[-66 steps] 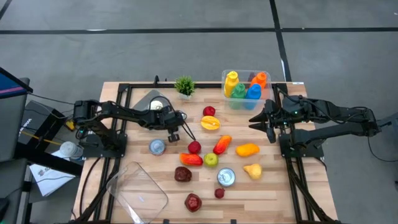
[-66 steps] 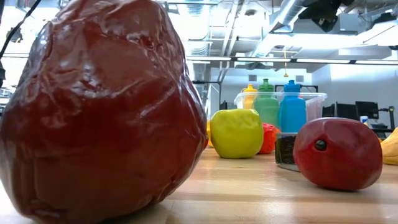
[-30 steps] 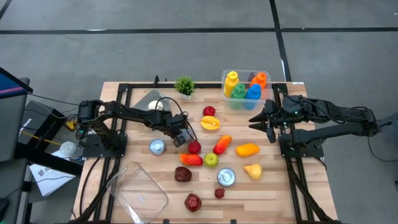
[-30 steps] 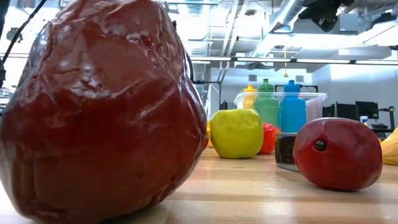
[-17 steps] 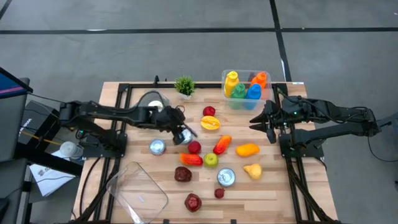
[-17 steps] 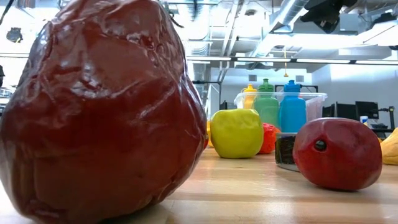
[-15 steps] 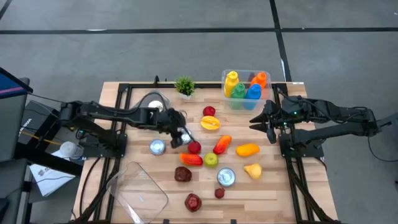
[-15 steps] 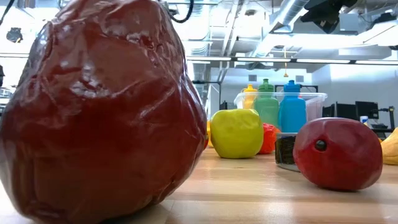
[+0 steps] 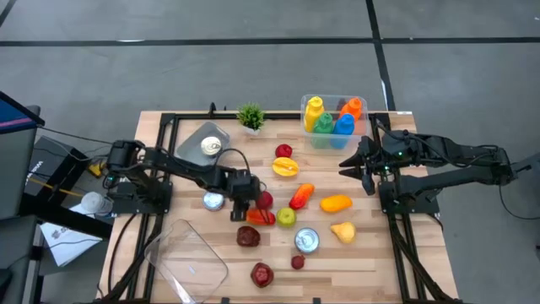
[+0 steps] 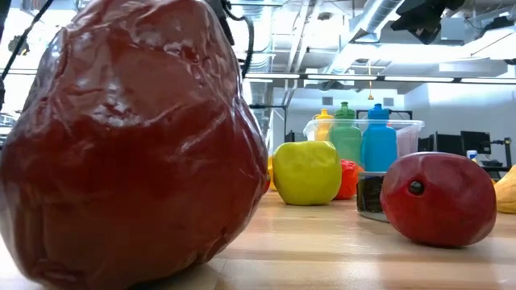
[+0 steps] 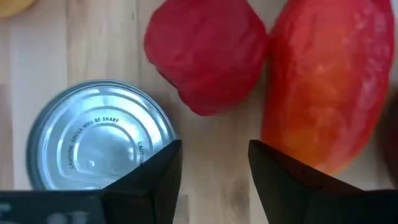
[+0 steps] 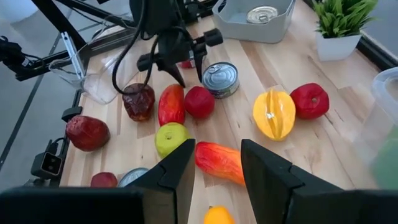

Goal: Pick & Place Food Item
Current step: Put the green tuna can into the gray bin

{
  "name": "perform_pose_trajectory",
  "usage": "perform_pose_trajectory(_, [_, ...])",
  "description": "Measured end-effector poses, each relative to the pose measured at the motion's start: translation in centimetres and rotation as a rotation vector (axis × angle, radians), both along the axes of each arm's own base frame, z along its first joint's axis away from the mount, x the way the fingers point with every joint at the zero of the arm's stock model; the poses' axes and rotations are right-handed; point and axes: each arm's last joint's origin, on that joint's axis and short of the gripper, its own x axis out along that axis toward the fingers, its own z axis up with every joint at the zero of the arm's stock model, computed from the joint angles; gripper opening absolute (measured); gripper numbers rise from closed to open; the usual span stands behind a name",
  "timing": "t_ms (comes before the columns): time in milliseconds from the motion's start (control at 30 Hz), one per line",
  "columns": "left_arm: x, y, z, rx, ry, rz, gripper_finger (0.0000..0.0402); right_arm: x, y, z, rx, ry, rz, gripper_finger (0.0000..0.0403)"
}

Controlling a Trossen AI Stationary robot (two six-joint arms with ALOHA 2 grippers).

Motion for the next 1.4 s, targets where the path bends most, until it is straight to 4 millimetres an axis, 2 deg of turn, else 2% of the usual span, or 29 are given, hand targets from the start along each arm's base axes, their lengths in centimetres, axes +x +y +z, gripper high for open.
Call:
perform_pose_trajectory(200, [0.1,-0.5,-0.6,0.07,0.017,0.053,0.0172,0.0,0.0,0.0,0.0,0.002,0.0,0.0122])
perform_pose_trajectory(500, [-0.6,0.4,-0.3,0.126,0.038,0.195,0.0117,0.0,0.0,0.0,0.0,0.002,0.0,0.0122])
perform_pose_trajectory(700, [-1.2,0.5,0.7,0.136,0.027,0.194,0.0114,0.0,0.0,0.0,0.0,0.0,0.0,0.0122])
perform_pose_trajectory(1133, [-1.1,1.8,0.7,0.153,0.043,0.142,0.0114,0.0,0.0,0.0,0.0,0.001,0.0,0.0122])
perform_pose_trajectory(1400, [-0.3,1.9,-0.6,0.098,0.068,0.081,0.0113,0.0,0.0,0.0,0.0,0.003,0.0,0.0122])
